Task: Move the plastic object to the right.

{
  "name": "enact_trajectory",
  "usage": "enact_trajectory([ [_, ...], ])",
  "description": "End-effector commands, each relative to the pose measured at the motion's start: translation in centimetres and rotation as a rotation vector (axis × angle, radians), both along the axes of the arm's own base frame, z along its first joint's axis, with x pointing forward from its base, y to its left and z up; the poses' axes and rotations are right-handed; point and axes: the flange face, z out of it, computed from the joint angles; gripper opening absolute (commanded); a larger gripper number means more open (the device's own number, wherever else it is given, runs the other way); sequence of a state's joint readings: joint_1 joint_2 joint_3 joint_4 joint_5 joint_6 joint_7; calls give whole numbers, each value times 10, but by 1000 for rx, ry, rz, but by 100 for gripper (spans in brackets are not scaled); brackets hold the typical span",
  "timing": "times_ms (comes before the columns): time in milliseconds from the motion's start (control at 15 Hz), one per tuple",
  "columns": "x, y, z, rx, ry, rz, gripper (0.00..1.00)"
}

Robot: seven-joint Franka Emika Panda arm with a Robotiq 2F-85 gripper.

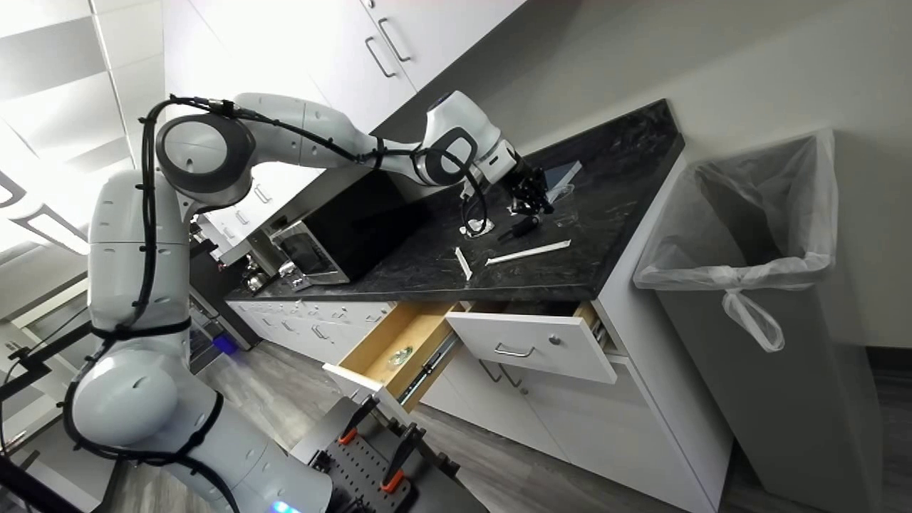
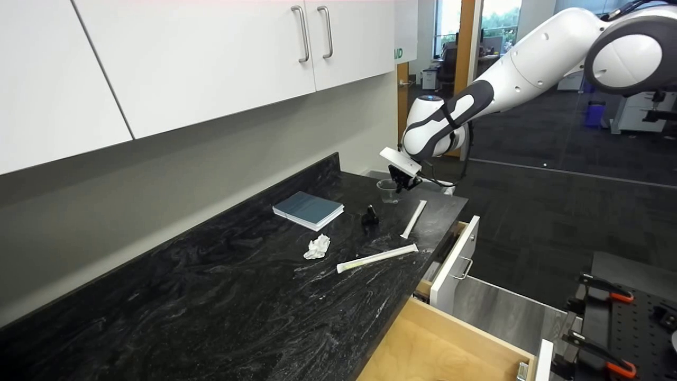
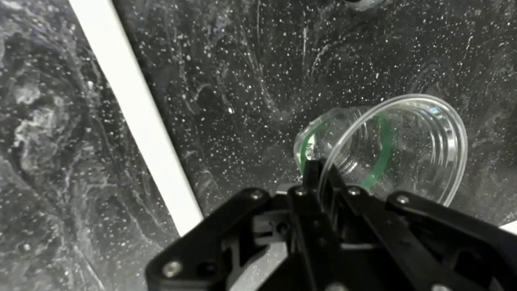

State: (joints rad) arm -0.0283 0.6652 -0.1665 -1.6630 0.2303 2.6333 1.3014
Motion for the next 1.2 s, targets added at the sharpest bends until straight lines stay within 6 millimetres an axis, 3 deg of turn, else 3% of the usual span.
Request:
enact_trajectory([
  [0, 7, 2, 4, 7, -18, -35, 32],
  [333, 1, 10, 26, 2, -49, -15, 69],
  [600, -13, 24, 59, 17, -50, 31, 98],
  [1133, -73, 60, 120, -47, 25, 180, 100],
])
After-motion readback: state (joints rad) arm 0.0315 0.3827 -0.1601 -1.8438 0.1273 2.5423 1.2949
